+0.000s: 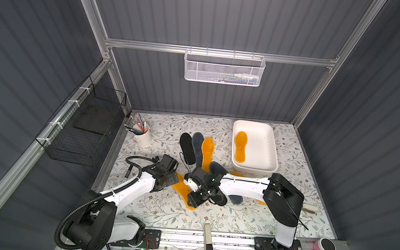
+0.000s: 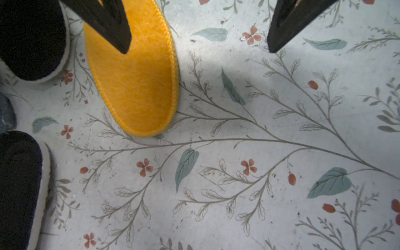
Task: Put the insoles into the storage box
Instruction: Adjust the insole at the center of the board, then pick up the insole from the center of the board.
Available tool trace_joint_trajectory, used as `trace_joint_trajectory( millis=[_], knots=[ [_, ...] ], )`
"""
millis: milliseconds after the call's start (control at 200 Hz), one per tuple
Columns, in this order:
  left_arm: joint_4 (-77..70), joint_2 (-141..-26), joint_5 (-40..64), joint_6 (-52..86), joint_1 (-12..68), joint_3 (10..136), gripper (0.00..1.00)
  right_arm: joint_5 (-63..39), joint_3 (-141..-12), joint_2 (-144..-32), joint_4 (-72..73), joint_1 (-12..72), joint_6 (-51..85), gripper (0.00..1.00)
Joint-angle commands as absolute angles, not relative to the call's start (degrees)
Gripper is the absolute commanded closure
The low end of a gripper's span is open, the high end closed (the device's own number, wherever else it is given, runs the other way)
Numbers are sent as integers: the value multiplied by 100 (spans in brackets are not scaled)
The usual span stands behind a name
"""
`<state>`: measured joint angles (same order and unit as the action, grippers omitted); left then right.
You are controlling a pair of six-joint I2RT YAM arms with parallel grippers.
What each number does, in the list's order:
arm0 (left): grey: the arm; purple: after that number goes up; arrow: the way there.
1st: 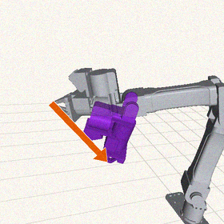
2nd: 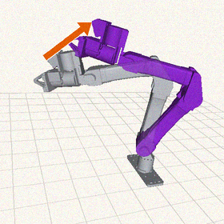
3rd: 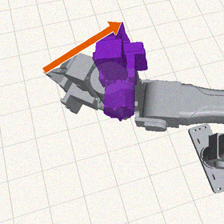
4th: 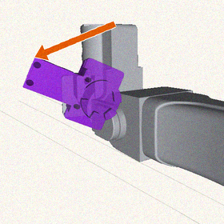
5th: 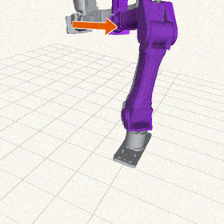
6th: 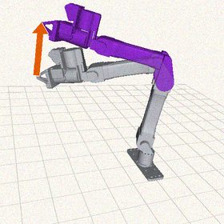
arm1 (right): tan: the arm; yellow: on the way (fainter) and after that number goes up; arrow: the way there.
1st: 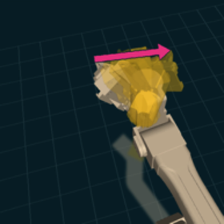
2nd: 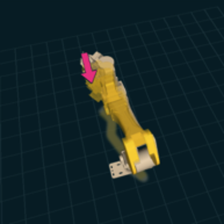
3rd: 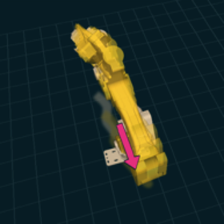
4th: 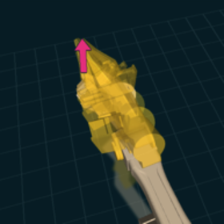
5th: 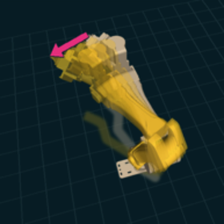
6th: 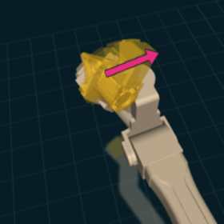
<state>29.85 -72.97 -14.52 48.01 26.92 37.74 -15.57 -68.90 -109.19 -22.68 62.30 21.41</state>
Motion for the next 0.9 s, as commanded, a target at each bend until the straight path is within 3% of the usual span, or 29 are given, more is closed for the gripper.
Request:
trace_joint_trajectory(
  millis=[0, 470, 896],
  knots=[
    [3002, -7217, -1498, 4693, 2653, 3684, 0, -1284, -6915, -10812, -2096, 6240, 2152, 50],
    [2820, -7107, -1409, 4618, 2520, 3464, 0, -313, -7717, -11285, -2473, 6195, 2568, 52],
    [2613, -6706, -1239, 4404, 2309, 3230, 0, -287, -7765, -11559, -2470, 6202, 2764, 54]
  ],
)
